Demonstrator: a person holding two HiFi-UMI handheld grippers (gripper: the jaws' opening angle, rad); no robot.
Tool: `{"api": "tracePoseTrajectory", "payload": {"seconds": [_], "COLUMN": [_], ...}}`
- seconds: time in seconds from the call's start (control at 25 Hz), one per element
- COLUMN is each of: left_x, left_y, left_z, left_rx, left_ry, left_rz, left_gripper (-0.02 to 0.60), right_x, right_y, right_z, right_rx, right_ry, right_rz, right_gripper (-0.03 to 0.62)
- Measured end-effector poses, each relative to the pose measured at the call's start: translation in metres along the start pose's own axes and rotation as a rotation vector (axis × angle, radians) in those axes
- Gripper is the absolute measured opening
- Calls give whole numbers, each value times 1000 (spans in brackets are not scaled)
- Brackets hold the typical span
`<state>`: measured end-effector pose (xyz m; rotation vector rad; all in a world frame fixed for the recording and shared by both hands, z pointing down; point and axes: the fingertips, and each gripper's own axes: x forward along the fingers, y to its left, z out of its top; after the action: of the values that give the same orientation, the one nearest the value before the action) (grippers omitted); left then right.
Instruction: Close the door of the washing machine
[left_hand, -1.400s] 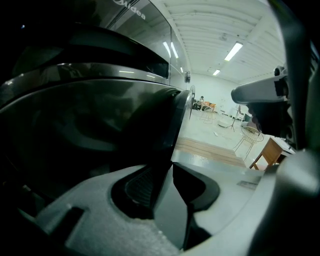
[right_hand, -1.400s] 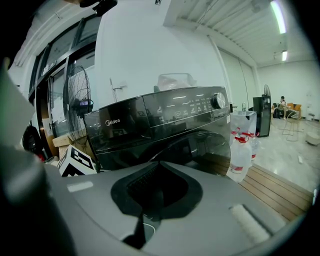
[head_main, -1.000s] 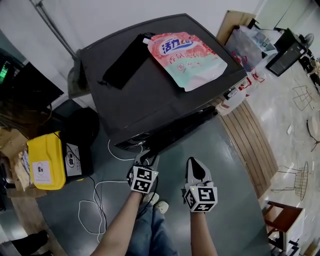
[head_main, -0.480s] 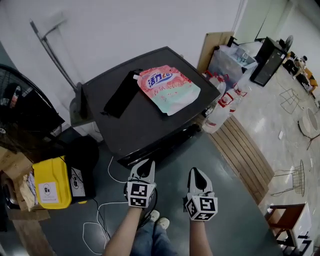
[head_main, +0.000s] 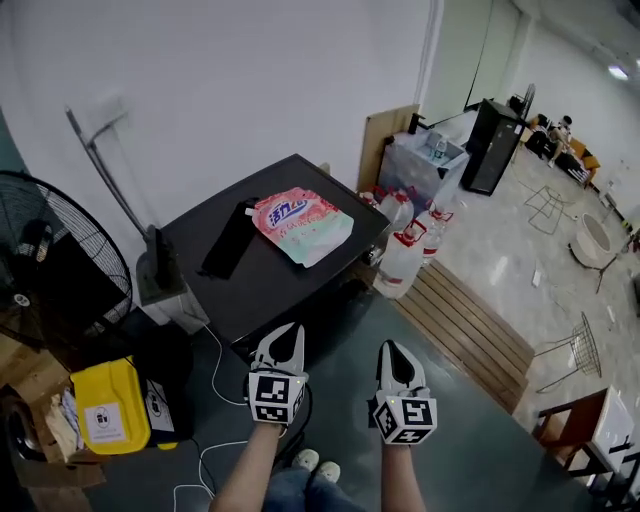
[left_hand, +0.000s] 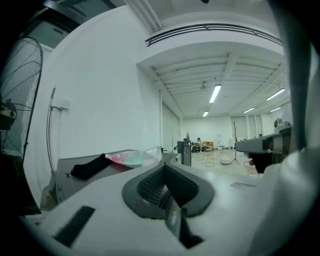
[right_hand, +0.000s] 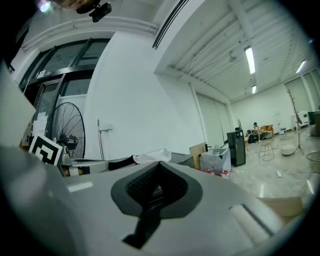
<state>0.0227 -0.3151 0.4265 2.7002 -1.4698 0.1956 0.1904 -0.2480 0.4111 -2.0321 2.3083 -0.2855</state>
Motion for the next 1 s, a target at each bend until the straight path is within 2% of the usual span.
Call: {"api": "tracePoseTrajectory", "payload": {"seconds": [0.32, 0.6, 0.76, 1.0], "left_x": [-10, -17, -27, -29], "left_y": [-27, -49, -59, -71], "left_z": [73, 129, 140, 127], "left_rx": [33, 81, 79, 102], "left_ry": [-110, -207, -232, -208], "left_rz": [-57, -115, -137, -174], "left_gripper": [6, 6, 6, 6], "right_x": [-25, -40, -48, -54], "right_y": [-2, 2, 5, 5], "right_z": [69, 113, 124, 116], "right_rx": [-17, -52, -54, -56], "right_ry": [-126, -210, -238, -221], "right_rz": [-32, -39, -40, -52], "right_gripper": [12, 12, 12, 12]}}
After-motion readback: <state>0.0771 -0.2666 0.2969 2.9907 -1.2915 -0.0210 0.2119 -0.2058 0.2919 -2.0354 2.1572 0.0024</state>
